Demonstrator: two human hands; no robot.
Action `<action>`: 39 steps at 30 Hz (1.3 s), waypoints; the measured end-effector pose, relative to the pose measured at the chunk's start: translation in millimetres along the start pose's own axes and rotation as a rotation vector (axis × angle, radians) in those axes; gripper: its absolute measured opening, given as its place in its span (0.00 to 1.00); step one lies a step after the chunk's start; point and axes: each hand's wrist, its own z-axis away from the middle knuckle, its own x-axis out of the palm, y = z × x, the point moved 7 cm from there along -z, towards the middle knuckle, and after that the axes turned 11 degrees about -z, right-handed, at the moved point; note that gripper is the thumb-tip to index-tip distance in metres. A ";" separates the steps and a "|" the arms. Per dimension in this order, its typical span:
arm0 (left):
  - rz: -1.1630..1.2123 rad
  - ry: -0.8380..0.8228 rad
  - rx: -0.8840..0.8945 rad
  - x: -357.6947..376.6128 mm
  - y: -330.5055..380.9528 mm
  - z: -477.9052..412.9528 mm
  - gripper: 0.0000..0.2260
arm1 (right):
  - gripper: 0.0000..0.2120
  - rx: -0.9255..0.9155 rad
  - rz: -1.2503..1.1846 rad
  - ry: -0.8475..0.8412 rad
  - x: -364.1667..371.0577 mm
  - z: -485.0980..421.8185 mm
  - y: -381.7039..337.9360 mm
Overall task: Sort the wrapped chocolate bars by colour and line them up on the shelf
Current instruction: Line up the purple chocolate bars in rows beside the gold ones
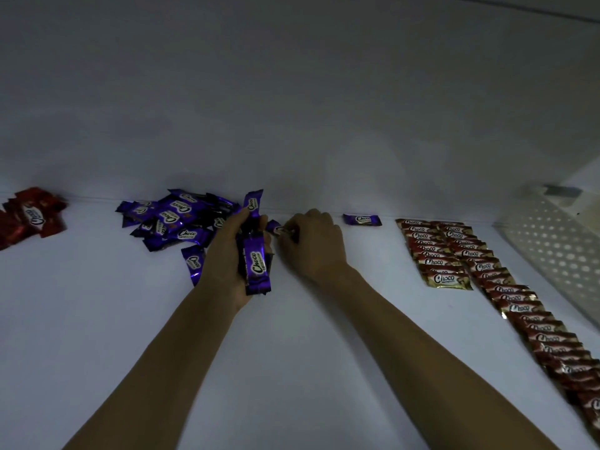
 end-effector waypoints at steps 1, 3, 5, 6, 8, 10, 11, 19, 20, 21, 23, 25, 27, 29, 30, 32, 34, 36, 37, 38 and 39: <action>-0.011 -0.003 -0.001 -0.3 0.1 -0.3 0.06 | 0.10 0.001 -0.040 -0.028 -2.2 -1.3 2.0; -0.025 -0.005 -0.017 -0.9 -1.3 0.7 0.07 | 0.09 -0.020 -0.026 -0.056 -14.9 2.5 7.3; -0.027 -0.015 -0.030 0.4 -2.4 1.5 0.07 | 0.09 -0.051 0.162 0.007 -34.1 10.0 18.8; -0.031 -0.025 -0.030 2.6 -2.8 1.4 0.07 | 0.09 -0.050 0.277 0.056 -45.2 14.6 26.9; -0.040 -0.033 -0.026 5.6 -3.4 1.6 0.07 | 0.10 -0.006 0.404 0.127 -65.4 23.5 45.8; -0.047 -0.033 -0.018 6.3 -3.2 2.1 0.06 | 0.11 0.050 0.348 0.137 -79.5 27.8 63.2; -0.049 -0.032 -0.015 5.6 -3.2 2.4 0.06 | 0.11 0.074 0.277 0.139 -84.4 27.9 69.4; -0.066 -0.023 -0.009 3.4 -3.0 2.3 0.06 | 0.11 0.100 0.352 0.222 -97.3 8.6 90.2; -0.067 -0.021 -0.007 3.4 -3.0 2.3 0.06 | 0.12 0.093 0.341 0.220 -97.2 5.9 91.3; -0.067 -0.018 -0.005 2.8 -3.0 2.5 0.06 | 0.13 0.079 0.333 0.212 -95.6 3.2 92.1; -0.068 -0.015 -0.001 2.1 -3.1 2.3 0.06 | 0.15 0.063 0.319 0.180 -91.6 -2.3 92.7; -0.070 -0.011 0.004 1.8 -3.5 1.6 0.06 | 0.16 0.078 0.304 0.131 -87.2 -8.6 96.4; -0.077 -0.006 0.011 0.7 -3.8 0.7 0.06 | 0.16 0.096 0.294 0.102 -86.1 -10.6 95.0; -0.084 0.000 0.015 -0.1 -3.8 0.1 0.06 | 0.14 0.084 0.190 0.136 -88.7 -4.5 78.5; -0.089 0.005 0.015 0.1 -3.8 0.2 0.07 | 0.10 0.062 0.057 0.157 -87.9 2.9 64.5; -0.098 0.024 0.020 0.0 -3.9 1.1 0.08 | 0.04 0.062 -0.315 0.065 -73.3 27.9 28.6; -0.110 0.035 0.028 0.1 -4.3 1.3 0.08 | 0.09 0.105 -0.632 -0.098 -47.8 52.5 -4.8; -0.150 0.060 0.037 -1.5 -5.2 0.7 0.11 | 0.11 0.098 -0.704 -0.146 -30.5 65.5 -21.3; -0.159 0.083 0.052 -3.4 -4.7 0.2 0.13 | 0.12 0.083 -0.712 -0.145 -25.4 67.1 -24.4; -0.147 0.106 0.073 -5.4 -3.4 -0.4 0.13 | 0.12 0.074 -0.727 -0.133 -23.3 67.6 -26.2; -0.125 0.125 0.093 -6.8 -1.7 -0.8 0.11 | 0.11 0.074 -0.743 -0.115 -22.6 66.7 -25.8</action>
